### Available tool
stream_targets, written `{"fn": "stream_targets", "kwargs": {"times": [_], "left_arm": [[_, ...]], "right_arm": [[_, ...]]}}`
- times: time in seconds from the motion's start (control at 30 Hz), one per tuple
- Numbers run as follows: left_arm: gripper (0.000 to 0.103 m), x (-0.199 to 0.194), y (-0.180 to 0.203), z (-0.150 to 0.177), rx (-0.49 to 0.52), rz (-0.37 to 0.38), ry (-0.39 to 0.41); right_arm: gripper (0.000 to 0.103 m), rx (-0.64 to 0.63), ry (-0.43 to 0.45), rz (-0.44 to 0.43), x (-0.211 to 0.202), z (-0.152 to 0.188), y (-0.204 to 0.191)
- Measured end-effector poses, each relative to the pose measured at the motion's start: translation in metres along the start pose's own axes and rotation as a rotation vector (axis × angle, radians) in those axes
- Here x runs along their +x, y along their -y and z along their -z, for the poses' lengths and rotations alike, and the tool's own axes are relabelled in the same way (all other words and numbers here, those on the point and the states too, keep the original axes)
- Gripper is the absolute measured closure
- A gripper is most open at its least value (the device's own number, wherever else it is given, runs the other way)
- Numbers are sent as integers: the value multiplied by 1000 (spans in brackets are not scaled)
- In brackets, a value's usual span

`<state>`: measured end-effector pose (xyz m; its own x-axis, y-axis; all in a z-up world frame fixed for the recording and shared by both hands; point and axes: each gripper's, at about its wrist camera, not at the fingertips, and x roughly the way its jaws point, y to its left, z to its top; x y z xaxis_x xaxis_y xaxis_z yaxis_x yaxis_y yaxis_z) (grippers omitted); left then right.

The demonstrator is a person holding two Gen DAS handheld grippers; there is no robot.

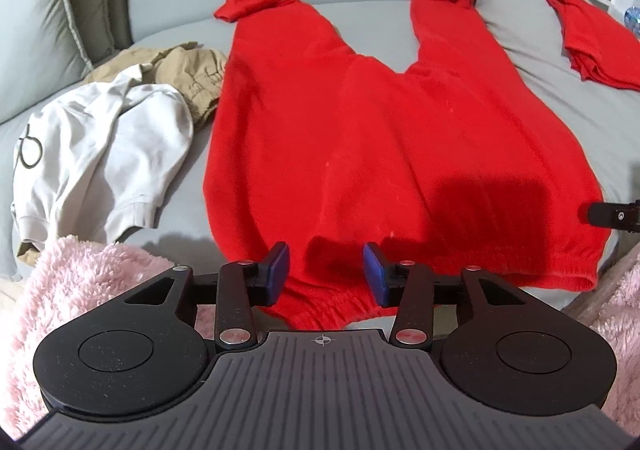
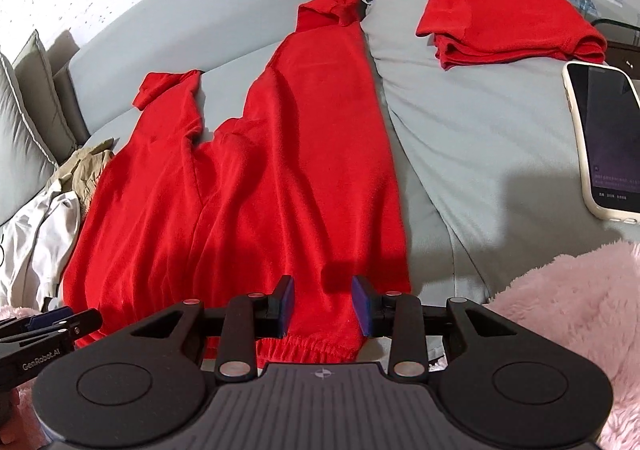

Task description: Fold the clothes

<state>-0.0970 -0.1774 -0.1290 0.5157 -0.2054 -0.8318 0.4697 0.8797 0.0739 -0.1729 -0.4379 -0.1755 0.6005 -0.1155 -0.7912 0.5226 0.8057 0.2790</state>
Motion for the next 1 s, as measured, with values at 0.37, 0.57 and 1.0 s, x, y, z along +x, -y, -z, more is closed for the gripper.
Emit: {"fn": "stream_targets", "kwargs": {"times": [0.37, 0.57, 1.0], "left_arm": [[54, 1, 2, 4, 0, -5, -18], [53, 2, 2, 4, -6, -6, -22], [53, 4, 4, 3, -5, 19, -35]], "right_arm": [[69, -3, -18, -24, 5, 1, -2], [69, 95, -11, -126, 1, 0, 12], [65, 173, 6, -149, 3, -2, 18]]}}
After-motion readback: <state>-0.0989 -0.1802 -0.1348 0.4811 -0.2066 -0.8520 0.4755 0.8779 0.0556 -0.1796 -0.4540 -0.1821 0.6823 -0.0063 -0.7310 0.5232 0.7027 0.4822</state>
